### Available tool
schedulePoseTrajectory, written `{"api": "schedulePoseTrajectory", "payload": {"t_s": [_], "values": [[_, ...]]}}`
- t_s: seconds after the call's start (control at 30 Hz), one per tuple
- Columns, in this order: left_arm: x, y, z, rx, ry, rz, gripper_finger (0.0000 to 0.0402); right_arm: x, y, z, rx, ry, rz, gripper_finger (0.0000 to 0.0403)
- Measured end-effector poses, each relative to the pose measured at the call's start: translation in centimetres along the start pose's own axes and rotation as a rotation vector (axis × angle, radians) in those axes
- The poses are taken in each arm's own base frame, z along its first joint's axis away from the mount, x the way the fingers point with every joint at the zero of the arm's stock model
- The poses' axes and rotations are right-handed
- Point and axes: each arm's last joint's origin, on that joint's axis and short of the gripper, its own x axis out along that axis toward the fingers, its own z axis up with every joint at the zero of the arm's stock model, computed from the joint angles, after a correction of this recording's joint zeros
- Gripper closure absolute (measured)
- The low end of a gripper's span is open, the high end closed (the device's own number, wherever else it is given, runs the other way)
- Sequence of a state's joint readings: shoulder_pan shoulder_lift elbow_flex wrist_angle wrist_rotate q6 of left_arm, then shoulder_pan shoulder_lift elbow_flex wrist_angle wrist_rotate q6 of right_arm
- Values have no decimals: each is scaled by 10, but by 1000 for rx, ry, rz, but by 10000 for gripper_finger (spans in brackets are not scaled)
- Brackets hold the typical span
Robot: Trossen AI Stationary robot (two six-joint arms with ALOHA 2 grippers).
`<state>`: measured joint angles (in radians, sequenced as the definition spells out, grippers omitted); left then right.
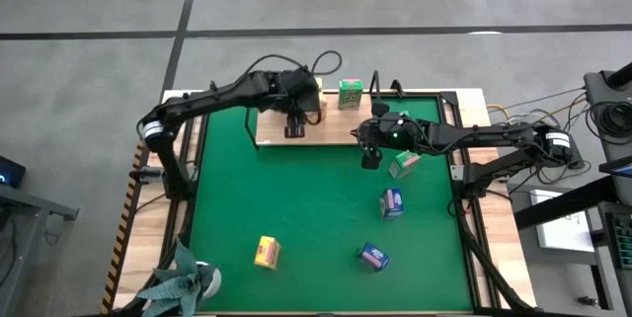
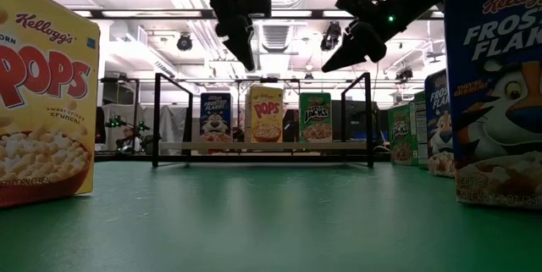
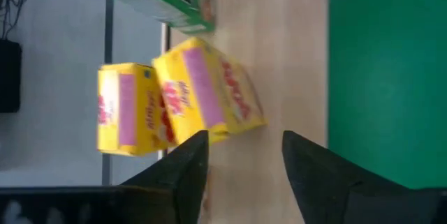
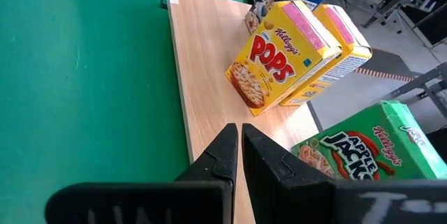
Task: Stack cereal on shelf
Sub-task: Put the top yellow cereal box on the shelf aligned with the other yellow cereal box
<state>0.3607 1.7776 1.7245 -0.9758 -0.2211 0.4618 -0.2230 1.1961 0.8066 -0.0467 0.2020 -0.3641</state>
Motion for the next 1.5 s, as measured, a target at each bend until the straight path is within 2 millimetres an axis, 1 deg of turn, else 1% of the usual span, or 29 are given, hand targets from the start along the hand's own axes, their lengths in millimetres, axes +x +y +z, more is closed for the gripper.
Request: {"api": "schedulePoseTrajectory", "payload": {"t_s": [0.1, 0.2, 0.3, 0.4, 0.53, 0.67, 0.8, 1.0, 1.1, 1.2, 1.33, 1.5], "values": [[-7, -14, -6, 5, -38, 5, 267, 0, 0, 0, 22, 0, 0, 390], [-13, -25, -18, -3, -98, 22, 295, 0, 0, 0, 48, -1, 1, 390], [-19, -32, -32, -50, -193, 60, 319, 0, 0, 0, 94, -4, 2, 390], [-22, -38, -46, -89, -289, 101, 335, 0, 0, 1, 167, -11, 0, 390], [-18, -46, -62, -117, -385, 141, 349, 0, -1, 4, 227, -42, -8, 390], [-13, -50, -70, -140, -468, 177, 358, -1, -5, 11, 246, -89, -22, 393], [-5, -53, -74, -143, -479, 186, 360, -5, -15, 25, 274, -136, -46, 394], [5, -53, -72, -151, -471, 206, 361, -8, -32, 40, 287, -178, -86, 394], [9, -51, -73, -160, -452, 230, 361, 0, -38, 45, 268, -171, -90, 394], [13, -51, -73, -161, -439, 234, 361, 13, -45, 51, 248, -150, -72, 394], [16, -51, -72, -160, -433, 231, 361, 36, -57, 56, 218, -74, -81, 394], [19, -52, -72, -167, -425, 225, 361, 67, -72, 55, 179, 55, -82, 394]]}}
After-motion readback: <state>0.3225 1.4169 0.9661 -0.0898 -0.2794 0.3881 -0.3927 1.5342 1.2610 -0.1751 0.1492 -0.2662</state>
